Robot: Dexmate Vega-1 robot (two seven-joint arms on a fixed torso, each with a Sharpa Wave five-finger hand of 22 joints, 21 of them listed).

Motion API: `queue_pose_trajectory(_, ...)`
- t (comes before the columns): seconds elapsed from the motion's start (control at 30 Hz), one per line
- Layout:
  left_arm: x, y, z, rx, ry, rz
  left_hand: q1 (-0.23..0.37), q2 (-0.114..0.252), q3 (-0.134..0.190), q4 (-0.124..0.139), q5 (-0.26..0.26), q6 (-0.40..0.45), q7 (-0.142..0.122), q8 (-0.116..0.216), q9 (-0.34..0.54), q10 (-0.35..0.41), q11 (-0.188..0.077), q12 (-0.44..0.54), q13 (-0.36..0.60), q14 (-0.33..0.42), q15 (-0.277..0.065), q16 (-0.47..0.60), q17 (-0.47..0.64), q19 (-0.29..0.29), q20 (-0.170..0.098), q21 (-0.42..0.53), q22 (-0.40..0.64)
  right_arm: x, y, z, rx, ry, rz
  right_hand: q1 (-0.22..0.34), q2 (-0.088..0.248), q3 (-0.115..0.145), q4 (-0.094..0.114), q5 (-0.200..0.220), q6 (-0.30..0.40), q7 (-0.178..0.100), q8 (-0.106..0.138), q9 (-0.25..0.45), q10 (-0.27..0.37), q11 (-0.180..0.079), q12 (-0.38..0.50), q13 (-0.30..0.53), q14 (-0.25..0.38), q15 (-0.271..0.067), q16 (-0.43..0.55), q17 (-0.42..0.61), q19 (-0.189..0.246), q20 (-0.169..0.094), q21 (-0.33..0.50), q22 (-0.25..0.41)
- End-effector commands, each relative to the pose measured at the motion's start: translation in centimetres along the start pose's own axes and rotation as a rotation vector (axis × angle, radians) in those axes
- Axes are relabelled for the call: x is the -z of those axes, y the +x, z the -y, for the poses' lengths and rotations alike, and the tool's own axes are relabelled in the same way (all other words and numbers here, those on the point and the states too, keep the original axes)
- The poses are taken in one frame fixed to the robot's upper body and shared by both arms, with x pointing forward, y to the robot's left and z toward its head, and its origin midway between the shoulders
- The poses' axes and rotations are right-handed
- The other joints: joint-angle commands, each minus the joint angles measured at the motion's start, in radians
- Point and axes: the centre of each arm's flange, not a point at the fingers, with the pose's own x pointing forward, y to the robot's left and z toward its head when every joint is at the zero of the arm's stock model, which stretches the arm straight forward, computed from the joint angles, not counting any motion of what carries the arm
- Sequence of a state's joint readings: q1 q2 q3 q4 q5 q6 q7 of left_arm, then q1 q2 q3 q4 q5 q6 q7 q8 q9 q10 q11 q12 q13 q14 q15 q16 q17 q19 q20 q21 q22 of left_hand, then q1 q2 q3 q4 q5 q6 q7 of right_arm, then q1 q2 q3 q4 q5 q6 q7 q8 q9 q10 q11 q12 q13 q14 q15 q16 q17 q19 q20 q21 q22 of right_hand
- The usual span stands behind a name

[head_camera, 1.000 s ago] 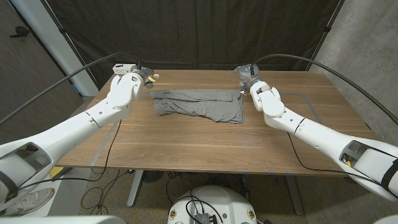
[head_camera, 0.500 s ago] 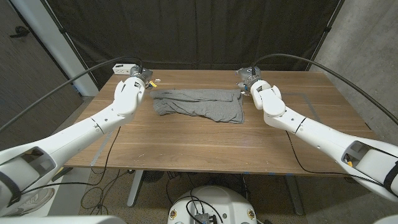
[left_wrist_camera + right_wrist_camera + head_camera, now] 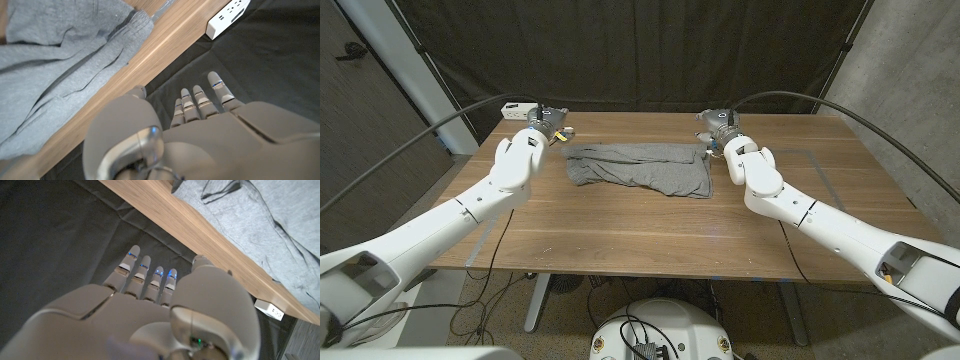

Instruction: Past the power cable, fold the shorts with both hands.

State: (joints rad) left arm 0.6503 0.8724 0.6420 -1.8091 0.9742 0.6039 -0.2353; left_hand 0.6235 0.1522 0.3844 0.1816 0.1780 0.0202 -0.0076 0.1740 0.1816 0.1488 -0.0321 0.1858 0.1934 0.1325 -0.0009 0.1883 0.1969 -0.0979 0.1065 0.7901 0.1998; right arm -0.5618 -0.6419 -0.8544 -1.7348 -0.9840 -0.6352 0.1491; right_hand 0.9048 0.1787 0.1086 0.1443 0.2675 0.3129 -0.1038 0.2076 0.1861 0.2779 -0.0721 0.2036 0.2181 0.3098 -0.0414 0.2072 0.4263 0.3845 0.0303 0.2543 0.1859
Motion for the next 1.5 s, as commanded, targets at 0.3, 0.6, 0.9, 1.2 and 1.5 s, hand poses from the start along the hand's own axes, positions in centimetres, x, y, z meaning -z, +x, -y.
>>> queue_pose_trajectory(0.3,1.8,-3.0,2.6,-0.015,-0.390,0.095,-0.184,-0.031,-0.094,-0.006,0.021,-0.110,-0.032,0.000,0.000,-0.125,0.028,-0.004,0.000,-0.125,0.032,-0.011,-0.006,-0.103,0.026,-0.052,-0.007,-1.3,-2.9,-0.7,0.086,0.264,0.071,-0.146,0.028,0.005,0.048,-0.025,-0.045,-0.002,-0.022,0.007,-0.047,0.029,-0.013,-0.005,-0.082,-0.042,-0.018,-0.020,-0.013,-0.024,-0.009,0.002)
queue_pose_trajectory(0.6,2.2,-3.9,3.9,-0.005,-0.536,0.129,-0.304,-0.039,-0.157,-0.014,0.043,-0.235,-0.063,-0.005,-0.004,-0.274,0.014,-0.008,-0.006,-0.290,0.038,-0.019,-0.014,-0.213,0.015,-0.116,-0.011,-1.5,-3.6,-1.8,0.114,0.424,0.106,-0.354,0.021,0.019,0.046,-0.040,-0.157,0.004,-0.032,0.005,-0.147,0.027,-0.023,-0.017,-0.207,-0.043,-0.030,-0.064,-0.067,-0.032,-0.039,-0.002)
queue_pose_trajectory(0.9,2.0,-4.5,4.9,0.020,-0.657,0.174,-0.419,-0.044,-0.222,-0.007,0.075,-0.380,-0.066,-0.006,-0.006,-0.439,0.000,-0.012,-0.010,-0.430,0.034,-0.016,-0.015,-0.295,0.012,-0.169,-0.010,-2.0,-4.1,-2.9,0.146,0.505,0.124,-0.465,0.019,0.028,0.045,-0.035,-0.215,0.019,-0.031,0.002,-0.201,0.009,-0.025,-0.025,-0.287,-0.042,-0.032,-0.106,-0.164,-0.073,-0.071,-0.008)
queue_pose_trajectory(1.2,1.6,-4.6,6.0,0.049,-0.721,0.229,-0.462,-0.054,-0.252,-0.011,0.094,-0.445,-0.060,-0.006,-0.006,-0.511,-0.005,-0.011,-0.011,-0.479,0.029,-0.014,-0.016,-0.314,0.002,-0.187,-0.011,-2.5,-5.0,-3.7,0.139,0.552,0.153,-0.520,0.010,0.021,0.046,-0.032,-0.248,0.028,-0.033,0.001,-0.221,0.014,-0.023,-0.027,-0.312,-0.038,-0.029,-0.125,-0.208,-0.062,-0.076,-0.010)
queue_pose_trajectory(1.5,1.4,-4.5,6.8,0.099,-0.714,0.296,-0.442,-0.117,-0.285,-0.049,0.112,-0.506,-0.053,-0.006,-0.006,-0.537,-0.005,-0.003,-0.010,-0.491,0.024,-0.008,-0.019,-0.297,-0.008,-0.198,-0.017,-3.1,-5.5,-4.8,0.087,0.573,0.184,-0.540,0.011,0.020,0.045,-0.031,-0.258,0.026,-0.033,0.000,-0.226,0.021,-0.022,-0.028,-0.315,-0.038,-0.027,-0.133,-0.213,-0.061,-0.074,-0.011)
